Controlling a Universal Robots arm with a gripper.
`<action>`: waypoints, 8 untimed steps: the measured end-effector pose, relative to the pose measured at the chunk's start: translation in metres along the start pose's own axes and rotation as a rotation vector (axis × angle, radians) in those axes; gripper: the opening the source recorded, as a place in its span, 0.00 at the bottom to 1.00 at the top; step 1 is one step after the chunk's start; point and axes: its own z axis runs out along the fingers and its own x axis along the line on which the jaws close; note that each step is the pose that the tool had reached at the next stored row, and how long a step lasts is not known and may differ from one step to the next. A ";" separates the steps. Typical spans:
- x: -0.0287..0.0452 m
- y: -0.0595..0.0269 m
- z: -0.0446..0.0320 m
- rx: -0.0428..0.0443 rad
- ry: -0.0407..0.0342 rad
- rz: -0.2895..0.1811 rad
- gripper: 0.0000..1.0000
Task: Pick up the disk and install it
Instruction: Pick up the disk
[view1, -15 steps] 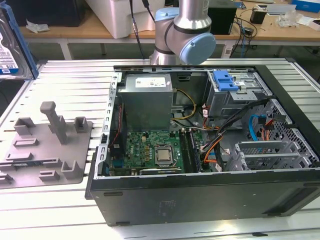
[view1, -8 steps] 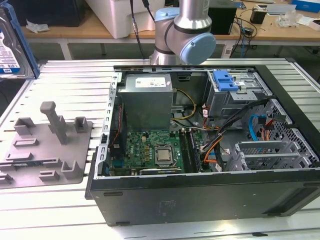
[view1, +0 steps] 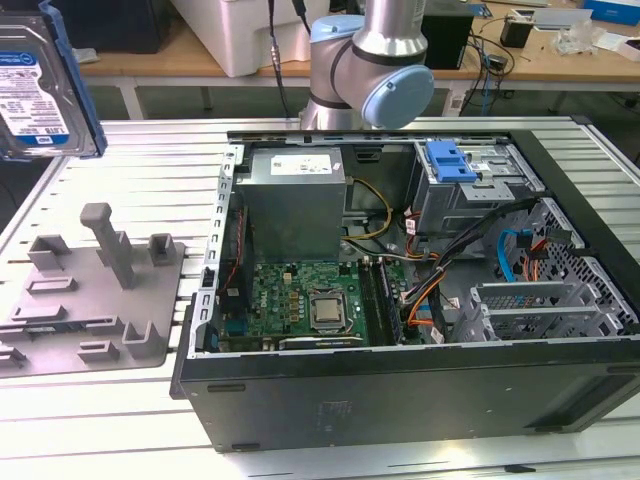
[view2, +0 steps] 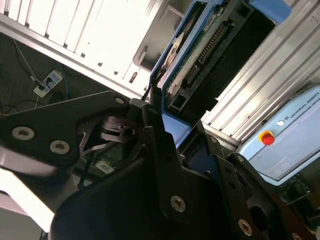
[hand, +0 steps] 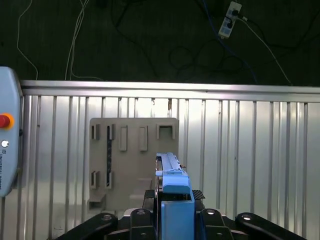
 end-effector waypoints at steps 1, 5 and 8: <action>0.0004 -0.0044 -0.0004 -0.0001 -0.0001 0.000 0.37; 0.0027 -0.0282 -0.0017 -0.0001 -0.0003 0.000 0.37; 0.0056 -0.0536 -0.0030 0.0000 -0.0010 0.000 0.37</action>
